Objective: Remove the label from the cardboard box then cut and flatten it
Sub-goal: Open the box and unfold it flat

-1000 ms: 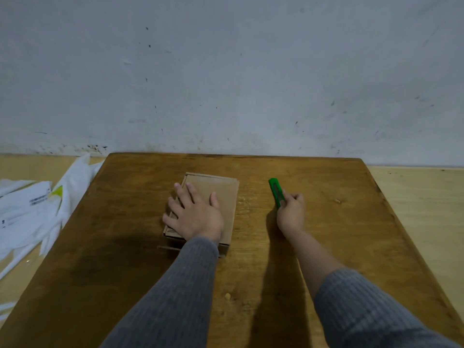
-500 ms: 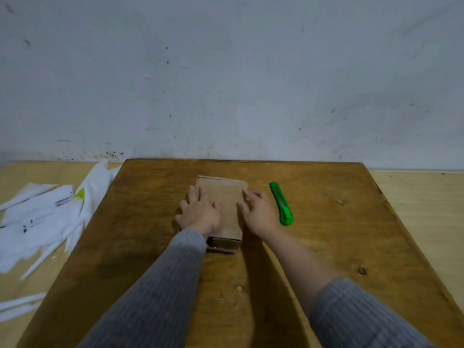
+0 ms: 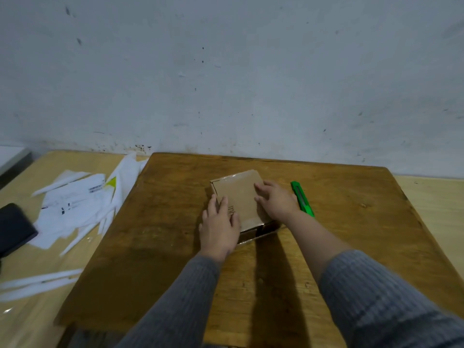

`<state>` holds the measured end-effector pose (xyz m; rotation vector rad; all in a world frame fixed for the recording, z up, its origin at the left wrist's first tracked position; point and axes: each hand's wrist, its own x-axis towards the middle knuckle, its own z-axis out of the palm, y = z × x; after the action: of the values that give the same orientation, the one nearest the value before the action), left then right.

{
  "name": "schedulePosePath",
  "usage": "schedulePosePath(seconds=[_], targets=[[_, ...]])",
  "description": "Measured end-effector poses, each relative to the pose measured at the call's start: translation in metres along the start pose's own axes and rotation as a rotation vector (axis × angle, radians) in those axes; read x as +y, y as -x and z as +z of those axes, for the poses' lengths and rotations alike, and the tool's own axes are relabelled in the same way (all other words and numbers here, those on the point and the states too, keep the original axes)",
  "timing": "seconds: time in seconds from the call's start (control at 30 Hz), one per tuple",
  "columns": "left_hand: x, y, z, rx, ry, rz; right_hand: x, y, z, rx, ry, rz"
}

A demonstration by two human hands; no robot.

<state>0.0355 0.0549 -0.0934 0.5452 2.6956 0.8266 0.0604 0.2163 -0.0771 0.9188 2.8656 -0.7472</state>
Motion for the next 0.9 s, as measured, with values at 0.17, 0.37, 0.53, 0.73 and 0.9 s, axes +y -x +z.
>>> schedulePosePath(seconds=[0.17,0.37,0.53,0.73,0.9], targets=[[-0.003,-0.019,-0.015,-0.05,-0.24,0.154,0.01,0.041,0.015,0.072,0.178,-0.098],[-0.017,-0.033,-0.023,-0.222,-0.43,0.222,0.039,0.074,0.023,0.06,0.226,-0.141],[-0.018,-0.012,-0.011,-0.07,-0.563,0.258,0.055,0.076,0.022,0.096,0.337,-0.065],[-0.022,0.006,-0.007,-0.005,-0.654,0.465,0.049,0.056,0.002,0.115,0.444,-0.031],[-0.021,0.009,0.001,-0.033,-0.695,0.467,0.038,0.054,-0.002,0.145,0.323,-0.098]])
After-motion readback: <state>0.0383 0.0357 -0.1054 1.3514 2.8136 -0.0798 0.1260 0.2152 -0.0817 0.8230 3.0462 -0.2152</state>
